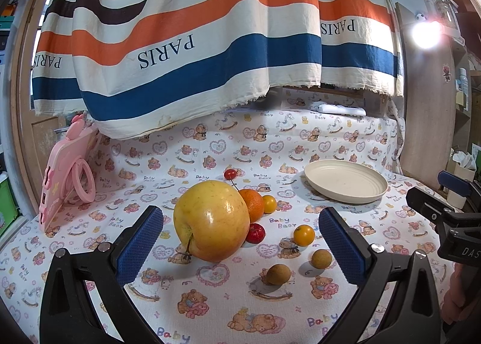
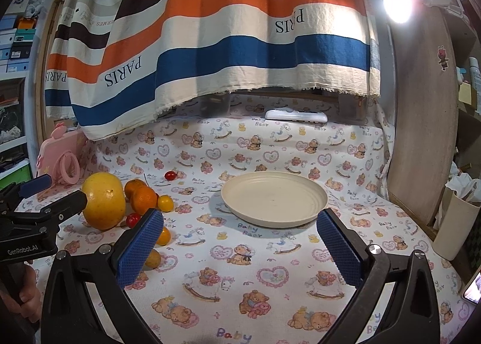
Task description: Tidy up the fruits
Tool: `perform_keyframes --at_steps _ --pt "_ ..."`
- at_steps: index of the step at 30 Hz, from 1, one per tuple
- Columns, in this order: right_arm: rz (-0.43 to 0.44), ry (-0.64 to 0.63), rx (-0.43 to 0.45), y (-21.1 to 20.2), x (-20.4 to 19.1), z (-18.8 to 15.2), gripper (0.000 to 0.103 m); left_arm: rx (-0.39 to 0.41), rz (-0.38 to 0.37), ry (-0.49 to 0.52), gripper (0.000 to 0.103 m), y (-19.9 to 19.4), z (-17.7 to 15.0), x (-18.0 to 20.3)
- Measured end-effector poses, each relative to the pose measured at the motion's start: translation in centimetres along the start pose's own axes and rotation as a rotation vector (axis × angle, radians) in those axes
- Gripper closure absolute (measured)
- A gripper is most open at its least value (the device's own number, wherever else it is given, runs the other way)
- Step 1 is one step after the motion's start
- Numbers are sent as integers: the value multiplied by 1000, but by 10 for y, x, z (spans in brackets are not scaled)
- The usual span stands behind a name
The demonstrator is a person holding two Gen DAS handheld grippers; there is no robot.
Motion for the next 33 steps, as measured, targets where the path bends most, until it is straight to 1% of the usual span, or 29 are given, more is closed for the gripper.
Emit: perform_keyframes --at_steps 9,19,33 --pt "1 -1 1 0 0 -1 0 -2 2 0 0 0 0 0" --pt "3 -4 0 1 -1 -1 0 -26 16 -3 0 7 -1 -7" --pt "1 -4 -1 1 0 -2 0 -19 24 -3 0 6 -1 -6"
Point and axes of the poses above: each gripper's, at about its wrist camera, not at the fingertips, and y roughly the way its jaws point, x to its right, z to its top, the point moved 5 cm from there along y, roughly the way its jaws point, and after that the axes turned 10 degrees about -y, right-handed, at the moved point
